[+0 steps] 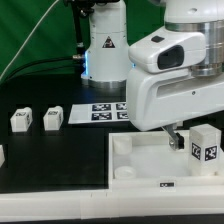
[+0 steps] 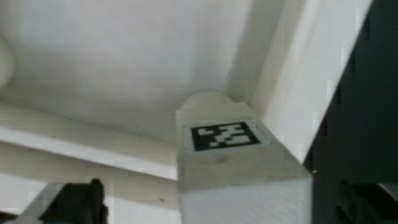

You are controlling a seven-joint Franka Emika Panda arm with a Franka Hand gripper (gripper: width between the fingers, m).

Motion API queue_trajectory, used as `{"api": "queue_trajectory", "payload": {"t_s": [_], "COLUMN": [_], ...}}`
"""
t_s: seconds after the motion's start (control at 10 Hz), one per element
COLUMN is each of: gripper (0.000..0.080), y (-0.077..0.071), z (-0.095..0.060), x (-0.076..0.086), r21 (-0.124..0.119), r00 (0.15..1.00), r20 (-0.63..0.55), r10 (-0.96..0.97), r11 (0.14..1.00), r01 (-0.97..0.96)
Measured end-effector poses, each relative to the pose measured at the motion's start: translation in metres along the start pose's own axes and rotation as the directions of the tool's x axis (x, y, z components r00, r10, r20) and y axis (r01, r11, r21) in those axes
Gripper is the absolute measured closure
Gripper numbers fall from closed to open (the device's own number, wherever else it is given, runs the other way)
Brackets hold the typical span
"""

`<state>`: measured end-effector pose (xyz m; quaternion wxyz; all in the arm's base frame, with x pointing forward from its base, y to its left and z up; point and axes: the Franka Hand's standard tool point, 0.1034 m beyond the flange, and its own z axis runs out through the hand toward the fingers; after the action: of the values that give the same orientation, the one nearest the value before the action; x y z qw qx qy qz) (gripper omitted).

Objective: Assemble one leg

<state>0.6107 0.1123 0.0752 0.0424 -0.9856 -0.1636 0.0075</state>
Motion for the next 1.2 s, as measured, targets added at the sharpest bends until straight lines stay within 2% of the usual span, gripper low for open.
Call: {"api": "queue_trajectory", "payload": {"t_s": [0.2, 0.3, 0.4, 0.5, 0.6, 0.7, 1.1, 1.2], "gripper": [0.0150, 0.0236, 0.0236, 0.0373, 0.0373, 0.0509, 0.0509, 0.0509], "y": [-0.0002, -0.0001, -0.0001, -0.0001, -0.0001, -0.0001, -0.0003, -0.0002], "z": [0.0004, 0.0007, 0.0009, 0.0011, 0.0012, 0.0012, 0.0012, 0.0012], "x": [-0.0002, -0.0003, -0.0004, -0.0005, -0.0005, -0.0005, -0.0005, -0.0004], "r21": [0.001, 0.001, 0.001, 0.001, 0.001, 0.001, 0.002, 0.006], "r00": [1.000, 1.000, 1.000, 1.000, 1.000, 1.000, 0.996, 0.978], "r20": [0.001, 0.001, 0.001, 0.002, 0.002, 0.002, 0.001, 0.001], "r10": [0.024, 0.024, 0.024, 0.024, 0.024, 0.024, 0.086, 0.209], "r11": [1.000, 1.000, 1.000, 1.000, 1.000, 1.000, 0.996, 0.978], "r01": [-0.024, -0.024, -0.024, -0.024, -0.024, -0.024, -0.086, -0.209]}}
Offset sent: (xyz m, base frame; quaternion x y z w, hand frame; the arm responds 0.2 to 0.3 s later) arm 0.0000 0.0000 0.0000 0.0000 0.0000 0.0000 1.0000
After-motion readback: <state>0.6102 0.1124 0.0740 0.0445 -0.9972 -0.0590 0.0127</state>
